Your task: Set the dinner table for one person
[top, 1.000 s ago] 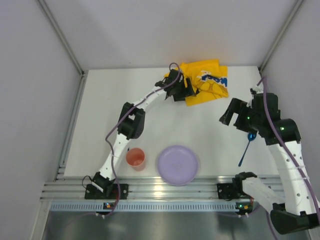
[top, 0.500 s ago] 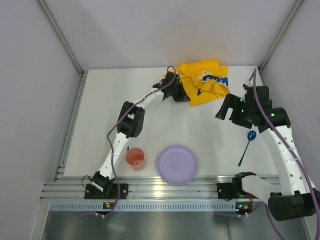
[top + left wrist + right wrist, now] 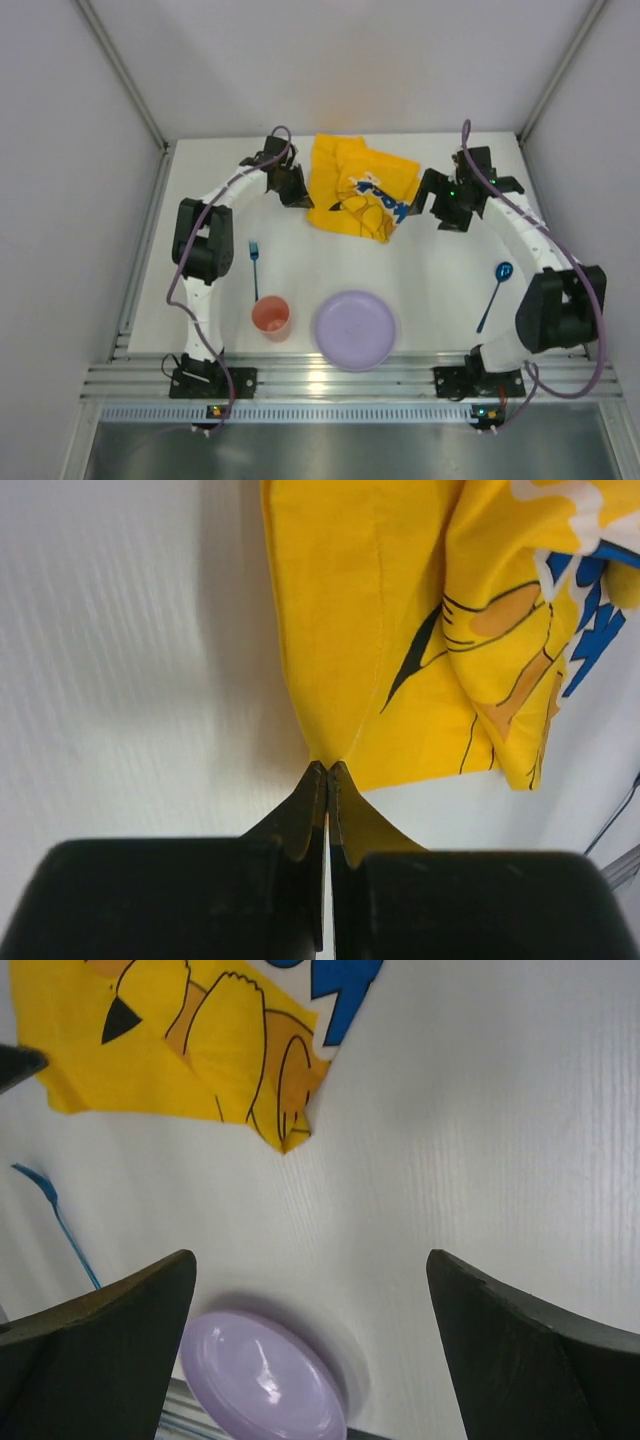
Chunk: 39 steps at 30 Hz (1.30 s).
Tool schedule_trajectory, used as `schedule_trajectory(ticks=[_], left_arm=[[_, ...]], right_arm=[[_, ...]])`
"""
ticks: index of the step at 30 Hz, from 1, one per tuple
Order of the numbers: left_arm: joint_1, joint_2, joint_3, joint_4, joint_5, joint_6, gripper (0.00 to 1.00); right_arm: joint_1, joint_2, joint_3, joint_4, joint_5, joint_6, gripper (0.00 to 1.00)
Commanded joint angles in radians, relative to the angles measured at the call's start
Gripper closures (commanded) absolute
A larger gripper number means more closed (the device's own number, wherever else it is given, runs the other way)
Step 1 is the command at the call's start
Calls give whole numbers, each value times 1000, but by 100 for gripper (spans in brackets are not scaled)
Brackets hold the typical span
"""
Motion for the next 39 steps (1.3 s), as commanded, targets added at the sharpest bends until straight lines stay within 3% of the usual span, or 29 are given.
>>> schedule_trajectory(ticks=[1, 6, 12, 20, 25, 34, 39], left_arm=[[-32, -133, -79, -103, -5, 113, 100], [-30, -229, -191, -97, -9, 119, 100], [-21, -312, -299, -80, -15, 105, 100], [-16, -349, -359, -74, -6, 93, 100], [-16, -370, -372, -81, -6, 94, 100], [-16, -378, -397, -81, 6, 105, 100], [-16, -370, -391, -80, 18, 116, 100]], right_arm=[[-16, 135, 62, 162, -83, 40, 0], [-17, 356, 150, 204, -74, 25, 3], [-40, 516, 292, 195, -11, 20, 4], [-65, 708, 435, 193, -5, 100, 15], [-65, 778, 493, 207, 4, 153, 33], [-42, 849, 550, 207, -12, 199, 45], [4, 867, 541, 199, -15, 193, 57]])
